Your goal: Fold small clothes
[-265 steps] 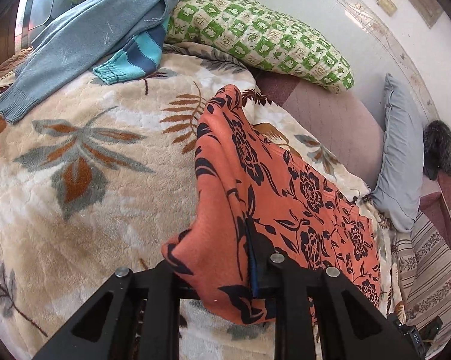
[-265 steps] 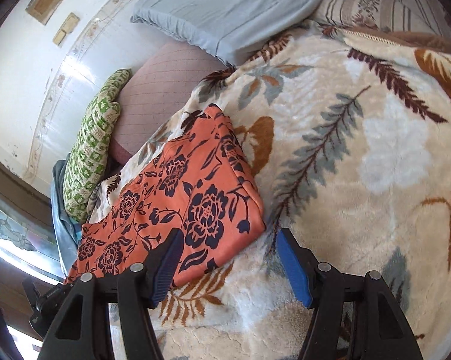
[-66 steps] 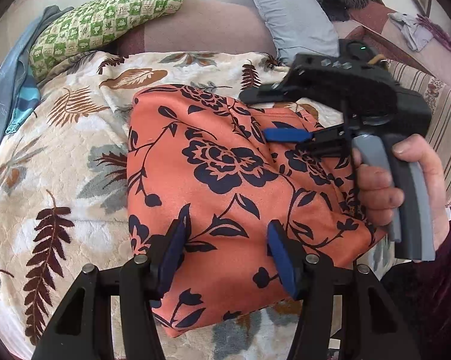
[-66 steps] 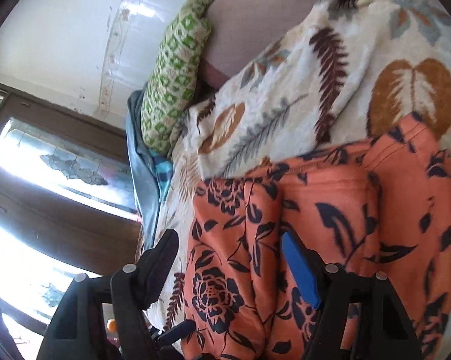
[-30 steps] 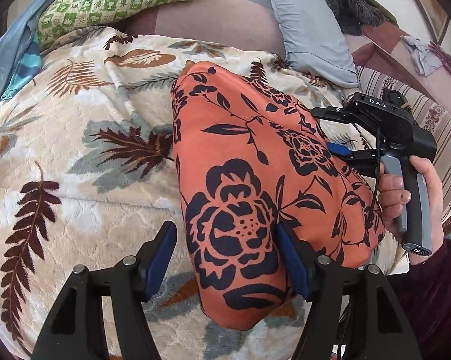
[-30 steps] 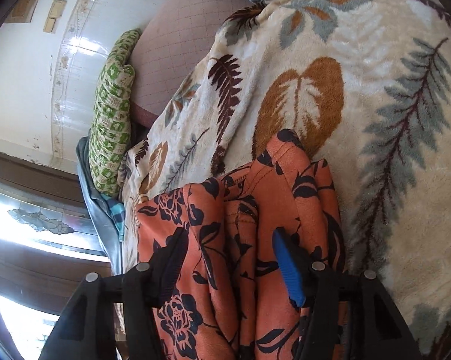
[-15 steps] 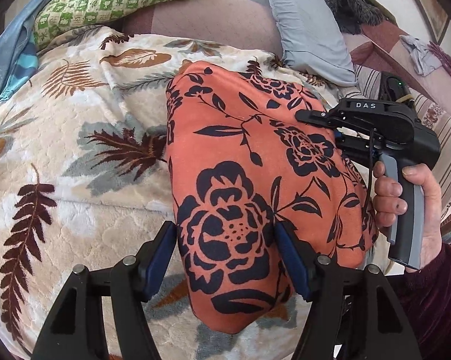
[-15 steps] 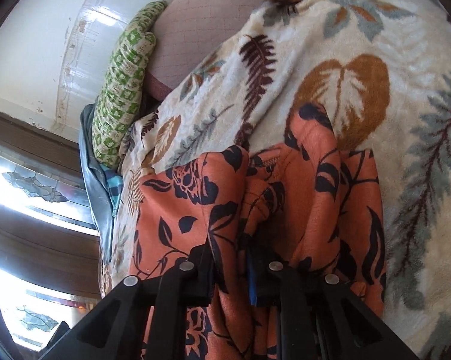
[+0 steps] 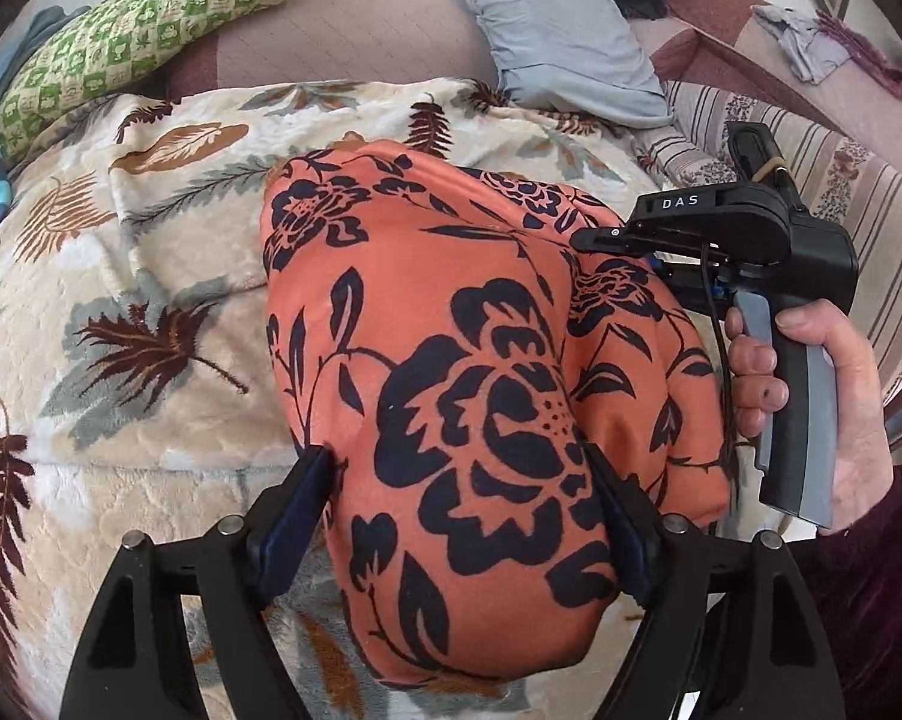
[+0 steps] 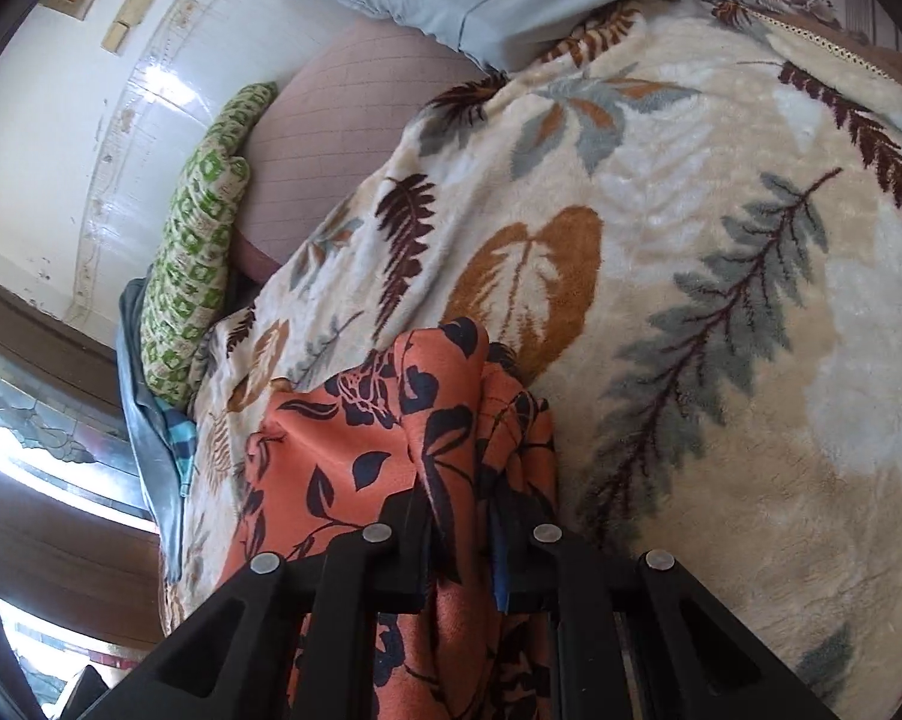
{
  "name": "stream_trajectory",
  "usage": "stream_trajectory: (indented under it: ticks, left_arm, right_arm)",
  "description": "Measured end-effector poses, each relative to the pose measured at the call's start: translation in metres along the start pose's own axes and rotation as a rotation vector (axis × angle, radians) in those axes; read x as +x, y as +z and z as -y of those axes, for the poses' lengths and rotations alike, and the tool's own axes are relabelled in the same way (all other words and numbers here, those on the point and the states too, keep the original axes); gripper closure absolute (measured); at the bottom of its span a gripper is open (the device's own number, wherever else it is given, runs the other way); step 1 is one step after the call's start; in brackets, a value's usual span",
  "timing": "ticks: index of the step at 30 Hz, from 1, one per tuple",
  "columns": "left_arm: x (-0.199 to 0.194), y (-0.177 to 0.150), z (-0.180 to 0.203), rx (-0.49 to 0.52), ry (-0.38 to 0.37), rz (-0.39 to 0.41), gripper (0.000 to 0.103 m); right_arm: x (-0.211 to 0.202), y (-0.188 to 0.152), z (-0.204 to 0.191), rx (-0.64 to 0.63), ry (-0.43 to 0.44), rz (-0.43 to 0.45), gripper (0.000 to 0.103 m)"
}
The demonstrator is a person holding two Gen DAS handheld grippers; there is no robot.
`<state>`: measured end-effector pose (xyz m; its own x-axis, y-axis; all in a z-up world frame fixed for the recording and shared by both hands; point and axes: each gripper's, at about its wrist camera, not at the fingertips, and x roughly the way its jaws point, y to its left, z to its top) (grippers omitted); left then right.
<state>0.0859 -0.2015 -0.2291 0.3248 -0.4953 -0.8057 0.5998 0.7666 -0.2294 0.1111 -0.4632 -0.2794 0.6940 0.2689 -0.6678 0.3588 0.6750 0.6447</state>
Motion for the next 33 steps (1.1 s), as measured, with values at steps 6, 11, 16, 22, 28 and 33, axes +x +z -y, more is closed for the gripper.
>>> stream_trajectory:
  ticks: [6, 11, 16, 22, 28, 33]
  left_arm:
    - [-0.022, 0.007, -0.024, -0.110, -0.064, -0.041, 0.020]
    - [-0.056, 0.031, -0.014, -0.037, -0.040, 0.076, 0.020]
    - [-0.050, 0.053, -0.014, -0.034, 0.023, 0.118, 0.020]
    - [-0.020, 0.041, -0.031, -0.037, 0.187, 0.064, 0.020]
    - [0.012, 0.021, -0.035, 0.016, 0.283, 0.006, 0.015]
    - [0.004, 0.022, -0.037, -0.019, 0.246, -0.007, 0.015]
  right_arm:
    - [0.022, 0.000, 0.008, 0.021, -0.001, -0.100, 0.079]
    - [-0.013, 0.004, 0.023, 0.104, 0.084, -0.045, 0.066]
    - [-0.077, -0.014, 0.014, 0.000, 0.207, 0.104, 0.042]
    - [-0.084, -0.059, -0.030, -0.178, 0.124, 0.007, 0.052]
    - [-0.102, -0.090, -0.011, -0.152, 0.113, -0.028, 0.045]
    - [-0.074, -0.112, -0.012, -0.182, 0.046, -0.115, 0.040]
